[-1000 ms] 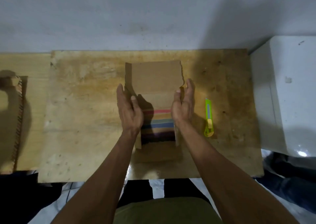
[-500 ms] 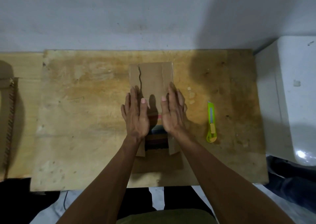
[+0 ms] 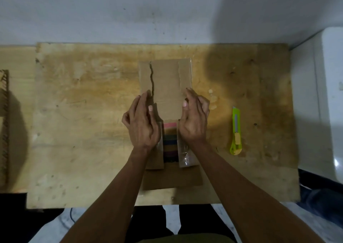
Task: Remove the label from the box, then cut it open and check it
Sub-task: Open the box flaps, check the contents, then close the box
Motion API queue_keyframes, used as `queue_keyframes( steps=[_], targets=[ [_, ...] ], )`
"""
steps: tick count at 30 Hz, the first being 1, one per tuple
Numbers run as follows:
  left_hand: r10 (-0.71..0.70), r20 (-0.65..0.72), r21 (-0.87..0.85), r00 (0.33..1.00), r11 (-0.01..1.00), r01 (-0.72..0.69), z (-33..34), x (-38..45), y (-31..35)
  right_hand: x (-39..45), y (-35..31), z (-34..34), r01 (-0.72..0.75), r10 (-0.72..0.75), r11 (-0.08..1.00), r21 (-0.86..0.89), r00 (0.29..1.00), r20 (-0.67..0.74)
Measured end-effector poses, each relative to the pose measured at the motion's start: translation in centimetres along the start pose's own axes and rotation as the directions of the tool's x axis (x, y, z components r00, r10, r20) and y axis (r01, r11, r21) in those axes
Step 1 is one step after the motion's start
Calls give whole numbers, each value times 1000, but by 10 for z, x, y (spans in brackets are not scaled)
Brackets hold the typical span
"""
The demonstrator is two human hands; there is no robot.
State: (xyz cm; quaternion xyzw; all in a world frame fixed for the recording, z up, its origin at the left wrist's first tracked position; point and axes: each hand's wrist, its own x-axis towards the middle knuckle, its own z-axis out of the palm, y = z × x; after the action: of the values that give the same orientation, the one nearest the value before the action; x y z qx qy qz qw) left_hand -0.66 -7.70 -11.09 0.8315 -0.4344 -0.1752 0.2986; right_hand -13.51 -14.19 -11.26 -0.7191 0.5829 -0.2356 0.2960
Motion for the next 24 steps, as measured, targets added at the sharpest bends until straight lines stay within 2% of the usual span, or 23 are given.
queue_keyframes(
  steps=[4, 7, 13, 18, 24],
  targets=[
    [-11, -37, 73, 999, 997, 13, 3, -1, -1, 0, 3, 7, 51, -52, 999, -15, 998, -43],
    [4, -32, 101, 999, 995, 0, 3, 0, 0, 2, 0, 5, 38, -35, 998, 42, 997, -75],
    [-94, -61, 54, 994, 994, 97, 3, 1, 8, 7, -13, 1, -90, 114, 980, 177, 985, -127],
    [-202, -83, -39, 976, 979, 199, 2, 5, 22, 9, -27, -2, -257, 269, 948, 186, 962, -42],
    [-285, -9, -140, 959, 949, 281, -5, 3, 27, 13, -40, -1, -428, 434, 877, 217, 901, 23]
  ],
)
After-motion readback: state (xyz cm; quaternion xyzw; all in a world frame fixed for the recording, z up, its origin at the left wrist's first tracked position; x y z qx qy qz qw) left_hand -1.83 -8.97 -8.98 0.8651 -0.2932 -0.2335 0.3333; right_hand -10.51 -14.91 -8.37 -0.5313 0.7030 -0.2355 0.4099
